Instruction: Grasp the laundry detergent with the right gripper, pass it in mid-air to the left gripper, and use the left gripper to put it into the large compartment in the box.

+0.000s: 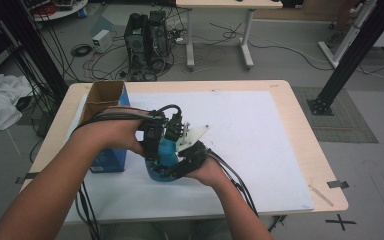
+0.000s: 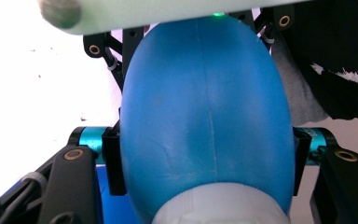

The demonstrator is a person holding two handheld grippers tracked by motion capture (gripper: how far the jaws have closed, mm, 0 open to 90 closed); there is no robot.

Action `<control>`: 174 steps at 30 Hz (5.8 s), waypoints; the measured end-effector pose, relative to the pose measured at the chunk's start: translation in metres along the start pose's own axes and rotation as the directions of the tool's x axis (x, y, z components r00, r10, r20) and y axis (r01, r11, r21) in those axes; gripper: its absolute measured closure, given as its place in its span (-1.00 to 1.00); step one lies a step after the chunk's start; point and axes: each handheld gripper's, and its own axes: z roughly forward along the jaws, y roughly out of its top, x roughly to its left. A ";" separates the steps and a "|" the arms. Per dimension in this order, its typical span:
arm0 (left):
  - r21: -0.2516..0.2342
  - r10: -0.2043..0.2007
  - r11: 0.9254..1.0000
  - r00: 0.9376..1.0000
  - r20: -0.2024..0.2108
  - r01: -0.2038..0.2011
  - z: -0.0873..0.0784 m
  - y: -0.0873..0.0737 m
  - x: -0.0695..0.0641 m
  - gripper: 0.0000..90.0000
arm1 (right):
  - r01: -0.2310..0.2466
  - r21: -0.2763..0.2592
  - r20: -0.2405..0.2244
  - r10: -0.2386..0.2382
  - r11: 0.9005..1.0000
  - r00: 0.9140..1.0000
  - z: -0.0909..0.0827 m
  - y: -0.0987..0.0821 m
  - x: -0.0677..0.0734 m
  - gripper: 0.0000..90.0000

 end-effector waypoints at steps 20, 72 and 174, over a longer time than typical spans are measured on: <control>-0.020 -0.016 1.000 1.000 -0.013 0.016 -0.005 0.002 -0.004 -0.14 | -0.030 -0.022 0.021 0.030 0.999 0.999 -0.008 0.001 -0.002 -0.29; -0.093 -0.698 0.700 0.706 0.119 0.708 -0.120 -0.106 0.035 -0.14 | -0.046 0.564 0.098 -0.012 0.824 0.995 -0.106 0.028 -0.018 -0.71; 0.058 -0.826 0.561 0.555 0.097 0.826 0.042 -0.197 0.091 -0.14 | -0.043 0.745 0.032 0.029 0.665 0.999 -0.108 0.023 -0.031 -0.71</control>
